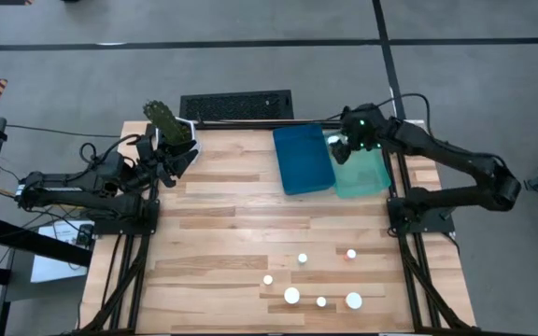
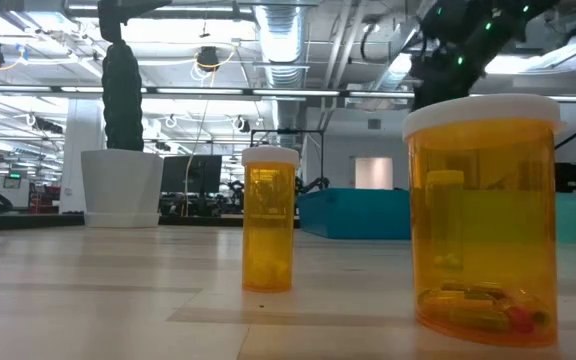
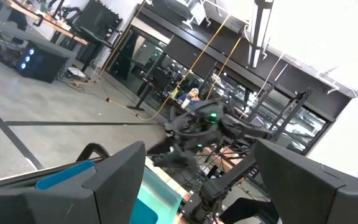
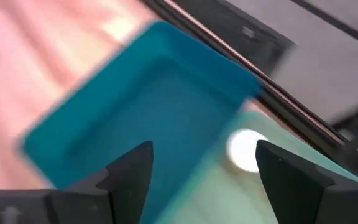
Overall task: Pick and place medicine bottles into bin by pill shape (circle, oval)
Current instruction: Put the orange capsule bottle into the light blue bin
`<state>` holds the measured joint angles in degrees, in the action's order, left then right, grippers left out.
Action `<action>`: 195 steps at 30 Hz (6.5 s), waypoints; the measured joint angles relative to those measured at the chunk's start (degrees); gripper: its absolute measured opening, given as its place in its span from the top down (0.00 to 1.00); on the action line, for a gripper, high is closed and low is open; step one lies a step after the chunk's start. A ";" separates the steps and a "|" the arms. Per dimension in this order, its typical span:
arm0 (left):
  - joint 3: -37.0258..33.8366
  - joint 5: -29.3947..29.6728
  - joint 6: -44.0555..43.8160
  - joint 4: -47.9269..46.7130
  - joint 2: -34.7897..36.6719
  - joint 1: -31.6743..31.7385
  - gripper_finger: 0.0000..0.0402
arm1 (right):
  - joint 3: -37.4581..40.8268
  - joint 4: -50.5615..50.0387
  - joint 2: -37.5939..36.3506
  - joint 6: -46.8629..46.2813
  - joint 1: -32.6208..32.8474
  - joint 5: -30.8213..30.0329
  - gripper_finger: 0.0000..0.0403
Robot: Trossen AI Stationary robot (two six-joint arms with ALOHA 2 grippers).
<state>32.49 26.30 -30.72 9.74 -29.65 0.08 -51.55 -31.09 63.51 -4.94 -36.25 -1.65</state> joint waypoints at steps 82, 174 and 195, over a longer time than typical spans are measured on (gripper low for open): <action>0.00 -1.36 -0.48 -1.51 0.00 0.02 0.26 | -3.31 -2.00 14.70 -56.52 87.46 -4.06 0.27; 0.00 -1.65 -2.06 -2.99 0.02 0.01 0.26 | -6.69 -21.94 8.71 -56.31 81.37 -13.41 0.44; -0.01 -1.60 -2.08 -3.02 0.02 0.02 0.26 | -6.37 -32.69 -3.38 -32.03 30.39 -22.99 0.47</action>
<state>32.48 24.71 -32.80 6.72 -29.63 0.10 -57.92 -63.78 60.13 -36.97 -5.86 -24.63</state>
